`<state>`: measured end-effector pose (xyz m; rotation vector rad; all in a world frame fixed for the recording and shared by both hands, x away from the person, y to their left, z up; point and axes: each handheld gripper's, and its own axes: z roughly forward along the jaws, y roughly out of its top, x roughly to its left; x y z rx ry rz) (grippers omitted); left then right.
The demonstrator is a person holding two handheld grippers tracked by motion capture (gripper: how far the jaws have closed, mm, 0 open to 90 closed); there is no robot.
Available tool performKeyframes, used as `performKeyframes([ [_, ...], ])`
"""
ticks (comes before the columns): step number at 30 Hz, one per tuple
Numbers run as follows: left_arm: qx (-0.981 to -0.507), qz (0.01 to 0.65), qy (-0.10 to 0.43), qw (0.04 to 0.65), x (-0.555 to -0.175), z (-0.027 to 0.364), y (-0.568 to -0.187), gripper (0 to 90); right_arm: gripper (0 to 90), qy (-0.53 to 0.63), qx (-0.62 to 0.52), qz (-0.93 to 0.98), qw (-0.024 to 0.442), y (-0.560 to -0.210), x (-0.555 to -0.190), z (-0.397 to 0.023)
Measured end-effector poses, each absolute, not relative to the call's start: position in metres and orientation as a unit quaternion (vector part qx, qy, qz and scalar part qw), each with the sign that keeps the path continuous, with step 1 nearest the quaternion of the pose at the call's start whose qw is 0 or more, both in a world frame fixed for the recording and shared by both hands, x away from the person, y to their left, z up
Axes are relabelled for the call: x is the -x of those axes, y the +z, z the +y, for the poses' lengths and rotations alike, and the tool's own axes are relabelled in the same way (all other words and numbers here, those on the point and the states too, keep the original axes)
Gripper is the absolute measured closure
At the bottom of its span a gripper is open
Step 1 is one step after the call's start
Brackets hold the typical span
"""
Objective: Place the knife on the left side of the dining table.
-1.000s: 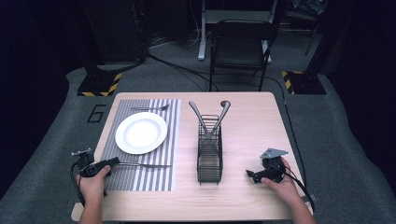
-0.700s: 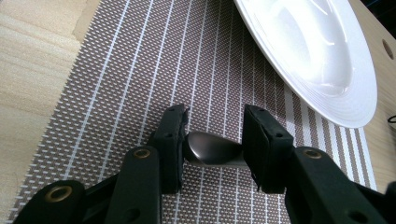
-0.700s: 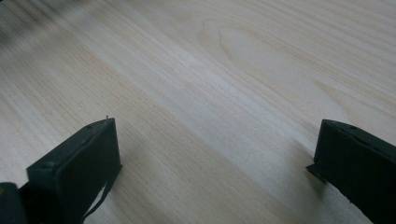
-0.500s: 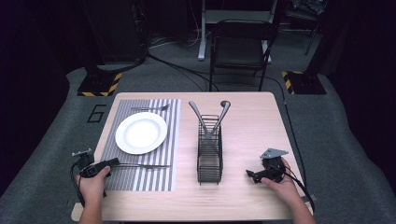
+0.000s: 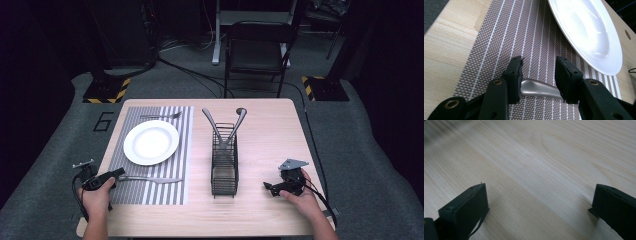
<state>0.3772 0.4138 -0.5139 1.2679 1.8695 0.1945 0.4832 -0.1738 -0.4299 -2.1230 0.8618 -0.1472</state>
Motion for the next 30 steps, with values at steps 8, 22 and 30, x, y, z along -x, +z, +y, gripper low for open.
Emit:
performKeyframes([
  [8, -0.521, 0.736, 0.092, 0.422, -0.375, 0.41, -0.508, 56.1, 0.0, -0.058, 0.843, 0.342, 0.41, -0.43, -0.483, -0.174],
  [22, -0.588, 0.684, 0.109, 0.417, -0.375, 0.377, -0.494, 51.2, 0.0, -0.058, 0.843, 0.342, 0.41, -0.43, -0.483, -0.174],
  [30, -0.621, 0.662, 0.114, 0.405, -0.377, 0.359, -0.493, 50.1, 0.0, -0.058, 0.843, 0.342, 0.41, -0.43, -0.483, -0.174],
])
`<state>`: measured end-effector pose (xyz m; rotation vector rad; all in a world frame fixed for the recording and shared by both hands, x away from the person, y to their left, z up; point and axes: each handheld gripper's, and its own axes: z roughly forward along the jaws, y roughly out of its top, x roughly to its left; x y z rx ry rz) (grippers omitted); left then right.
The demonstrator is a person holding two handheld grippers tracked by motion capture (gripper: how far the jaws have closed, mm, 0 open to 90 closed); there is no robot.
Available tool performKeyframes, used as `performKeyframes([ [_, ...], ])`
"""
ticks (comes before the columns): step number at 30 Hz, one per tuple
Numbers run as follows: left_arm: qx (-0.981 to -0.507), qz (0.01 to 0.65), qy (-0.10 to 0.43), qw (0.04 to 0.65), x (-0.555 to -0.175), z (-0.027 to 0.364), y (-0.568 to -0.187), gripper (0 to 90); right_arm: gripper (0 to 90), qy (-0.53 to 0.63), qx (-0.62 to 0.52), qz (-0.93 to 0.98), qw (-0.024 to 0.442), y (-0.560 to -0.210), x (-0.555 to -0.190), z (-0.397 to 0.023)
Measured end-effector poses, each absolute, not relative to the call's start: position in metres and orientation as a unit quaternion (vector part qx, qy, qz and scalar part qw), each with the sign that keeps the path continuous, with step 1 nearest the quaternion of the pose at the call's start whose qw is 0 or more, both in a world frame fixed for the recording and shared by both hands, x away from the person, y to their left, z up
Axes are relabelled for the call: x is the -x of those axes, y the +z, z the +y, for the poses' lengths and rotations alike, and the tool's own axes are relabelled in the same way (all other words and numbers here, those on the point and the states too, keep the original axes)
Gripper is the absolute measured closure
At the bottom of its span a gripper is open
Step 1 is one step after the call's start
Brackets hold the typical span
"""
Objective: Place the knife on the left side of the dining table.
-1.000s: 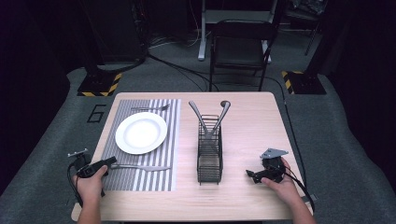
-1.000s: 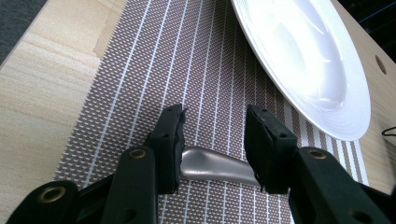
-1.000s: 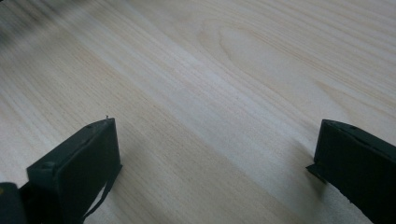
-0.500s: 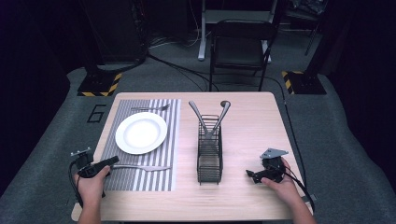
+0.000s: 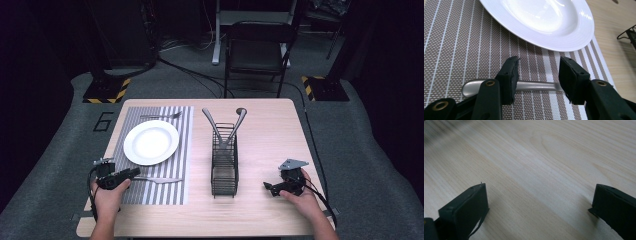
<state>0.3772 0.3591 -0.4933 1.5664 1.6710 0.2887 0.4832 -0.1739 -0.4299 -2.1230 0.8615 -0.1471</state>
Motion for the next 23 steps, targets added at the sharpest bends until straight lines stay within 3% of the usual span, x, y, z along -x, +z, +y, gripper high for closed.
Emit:
performKeyframes([
  [23, -0.714, 0.576, 0.132, 0.377, -0.38, 0.307, -0.497, 48.2, 0.0, -0.058, 0.843, 0.342, 0.41, -0.43, -0.483, -0.174],
])
